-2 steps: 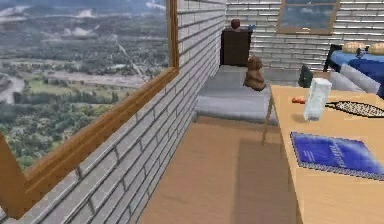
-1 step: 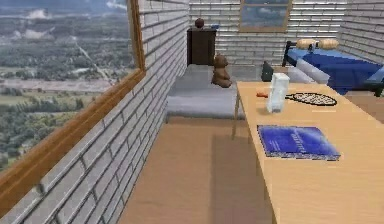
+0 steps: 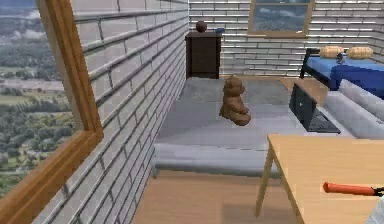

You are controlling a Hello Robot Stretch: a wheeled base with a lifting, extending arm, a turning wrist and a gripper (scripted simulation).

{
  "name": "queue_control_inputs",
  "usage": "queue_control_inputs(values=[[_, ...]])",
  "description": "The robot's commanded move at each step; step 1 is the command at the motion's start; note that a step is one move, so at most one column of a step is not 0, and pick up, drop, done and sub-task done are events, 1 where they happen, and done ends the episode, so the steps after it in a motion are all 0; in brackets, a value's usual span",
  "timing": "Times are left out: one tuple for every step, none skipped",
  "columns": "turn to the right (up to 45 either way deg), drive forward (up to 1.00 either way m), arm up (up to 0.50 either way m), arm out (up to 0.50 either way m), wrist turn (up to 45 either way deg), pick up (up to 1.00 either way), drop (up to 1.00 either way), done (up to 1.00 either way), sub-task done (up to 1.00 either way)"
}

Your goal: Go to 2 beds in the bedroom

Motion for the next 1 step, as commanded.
queue_control_inputs(values=[[3.0,0.0,0.0,0.0,0.0,0.0,0.0,0.0,0.0]])
